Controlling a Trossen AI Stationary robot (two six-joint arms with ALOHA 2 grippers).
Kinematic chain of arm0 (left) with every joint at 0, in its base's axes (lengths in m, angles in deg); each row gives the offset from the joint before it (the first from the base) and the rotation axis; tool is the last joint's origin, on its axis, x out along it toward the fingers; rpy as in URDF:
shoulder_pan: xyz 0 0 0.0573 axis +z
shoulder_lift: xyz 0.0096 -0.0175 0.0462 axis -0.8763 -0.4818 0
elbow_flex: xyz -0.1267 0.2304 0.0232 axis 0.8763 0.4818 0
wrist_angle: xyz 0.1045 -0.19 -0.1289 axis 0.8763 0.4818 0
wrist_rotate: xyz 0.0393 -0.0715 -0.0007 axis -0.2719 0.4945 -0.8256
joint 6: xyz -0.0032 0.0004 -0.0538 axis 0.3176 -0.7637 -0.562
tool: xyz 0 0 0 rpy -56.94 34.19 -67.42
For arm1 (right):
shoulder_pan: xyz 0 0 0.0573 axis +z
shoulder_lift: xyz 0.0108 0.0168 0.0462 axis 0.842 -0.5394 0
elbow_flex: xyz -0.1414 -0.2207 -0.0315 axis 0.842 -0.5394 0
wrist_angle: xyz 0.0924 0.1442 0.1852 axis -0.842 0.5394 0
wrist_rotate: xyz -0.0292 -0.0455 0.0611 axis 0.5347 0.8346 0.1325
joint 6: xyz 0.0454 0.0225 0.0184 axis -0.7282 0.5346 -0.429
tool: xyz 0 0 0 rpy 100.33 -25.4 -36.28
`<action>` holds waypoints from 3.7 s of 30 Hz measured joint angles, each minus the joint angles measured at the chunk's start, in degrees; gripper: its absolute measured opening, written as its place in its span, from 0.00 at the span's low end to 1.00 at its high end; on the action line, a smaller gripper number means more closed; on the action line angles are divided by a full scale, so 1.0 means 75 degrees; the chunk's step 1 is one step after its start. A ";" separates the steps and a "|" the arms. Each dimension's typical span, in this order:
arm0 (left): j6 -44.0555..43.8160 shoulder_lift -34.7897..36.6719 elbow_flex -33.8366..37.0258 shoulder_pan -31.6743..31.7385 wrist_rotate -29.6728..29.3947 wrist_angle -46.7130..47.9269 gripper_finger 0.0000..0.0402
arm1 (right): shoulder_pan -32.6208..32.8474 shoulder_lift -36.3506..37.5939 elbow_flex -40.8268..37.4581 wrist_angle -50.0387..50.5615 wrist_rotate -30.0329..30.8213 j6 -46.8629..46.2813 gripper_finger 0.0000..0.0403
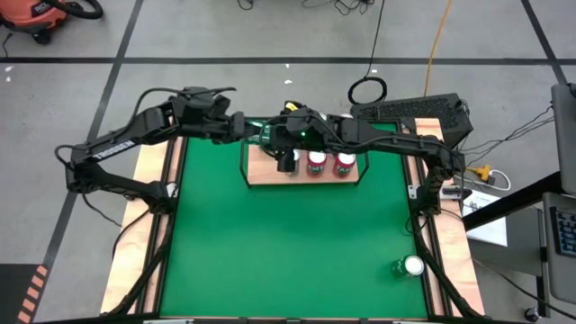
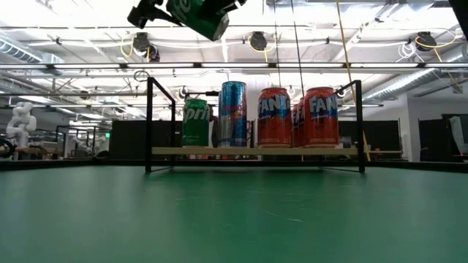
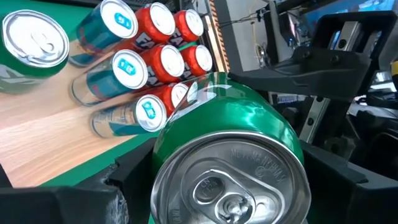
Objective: Place canned beverage on shelf
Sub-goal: Put the green soda can on the shelf aligned with the other green soda can on the shelf
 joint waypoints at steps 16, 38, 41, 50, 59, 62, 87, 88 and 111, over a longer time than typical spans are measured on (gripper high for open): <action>0.0732 0.0024 -0.0001 -0.0067 0.0199 -0.0224 0.90 | -0.0006 0.0016 0.0003 0.0052 -0.0043 -0.0407 0.71; 0.2345 0.0456 -0.0013 -0.0044 0.0300 0.0101 0.94 | -0.0170 0.0007 -0.0009 -0.0301 -0.1404 -0.2403 0.71; 0.2788 0.0491 -0.0018 -0.0069 0.0295 0.0225 0.94 | -0.0321 -0.0006 -0.0009 -0.0470 -0.1933 -0.2804 0.71; 0.3548 0.0506 -0.0018 -0.0082 0.0299 0.0256 0.94 | -0.0731 -0.0009 -0.0009 -0.0578 -0.3219 -0.3551 0.71; 0.3083 0.0211 -0.0027 -0.0106 0.0269 -0.0064 0.93 | -0.0814 -0.0009 -0.0012 -0.0569 -0.3830 -0.3307 0.71; 0.2962 0.0025 -0.0027 -0.0119 0.0492 -0.0006 0.89 | -0.0814 -0.0009 -0.0012 -0.0519 -0.3815 -0.3139 0.71; 0.0716 -0.0150 0.0008 -0.0134 0.0065 0.0033 0.70 | -0.0578 0.0030 0.0006 0.0966 -0.2290 -0.3280 0.97; 0.0654 -0.0150 0.0008 -0.0134 0.0065 -0.0009 0.70 | -0.0580 0.0016 0.0006 0.0912 -0.2292 -0.3282 0.97; 0.0557 -0.0327 -0.0010 -0.0134 -0.0024 -0.0791 0.70 | -0.0712 -0.0006 -0.0006 0.0767 -0.2181 -0.2775 0.72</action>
